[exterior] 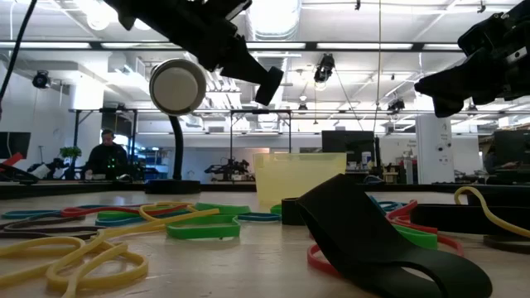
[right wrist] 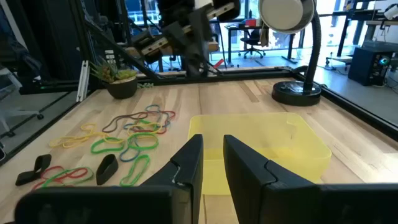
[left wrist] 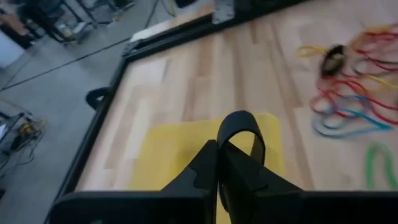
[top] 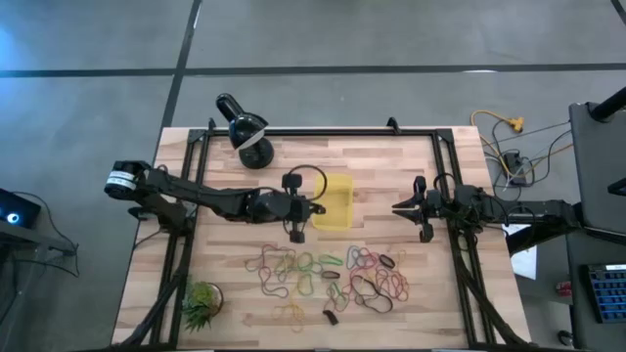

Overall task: Pick and place rubber bands into bin
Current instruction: Put the black rubber band into the yellow bin

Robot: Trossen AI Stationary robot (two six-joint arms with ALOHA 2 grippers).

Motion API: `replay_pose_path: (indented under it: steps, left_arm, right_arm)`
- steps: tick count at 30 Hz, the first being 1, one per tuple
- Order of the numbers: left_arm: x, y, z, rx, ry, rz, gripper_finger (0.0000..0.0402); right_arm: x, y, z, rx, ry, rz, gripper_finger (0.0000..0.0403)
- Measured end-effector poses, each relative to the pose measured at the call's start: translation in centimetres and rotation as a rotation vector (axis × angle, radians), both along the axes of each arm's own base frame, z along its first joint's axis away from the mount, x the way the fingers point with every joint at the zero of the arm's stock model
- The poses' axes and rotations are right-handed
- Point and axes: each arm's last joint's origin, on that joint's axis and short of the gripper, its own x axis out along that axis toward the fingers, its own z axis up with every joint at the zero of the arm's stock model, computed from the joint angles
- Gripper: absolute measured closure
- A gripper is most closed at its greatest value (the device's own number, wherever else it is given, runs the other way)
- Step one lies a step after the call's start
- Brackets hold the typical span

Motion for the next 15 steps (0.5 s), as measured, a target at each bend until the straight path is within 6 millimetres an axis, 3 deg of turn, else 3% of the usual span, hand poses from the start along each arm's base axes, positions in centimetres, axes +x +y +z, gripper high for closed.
replay_pose_path:
  steps: [9,15]
  left_arm:
    - [3.0,1.4,-3.2,-0.007,-0.060,0.050,0.0402]
    - [4.6,2.5,-5.6,0.016,-0.008,0.117,0.0401]
  right_arm:
    - [0.0,0.0,0.2,-0.001,-0.016,-0.004,0.0344]
    - [0.0,0.0,0.1,-0.001,-0.016,-0.003,0.0344]
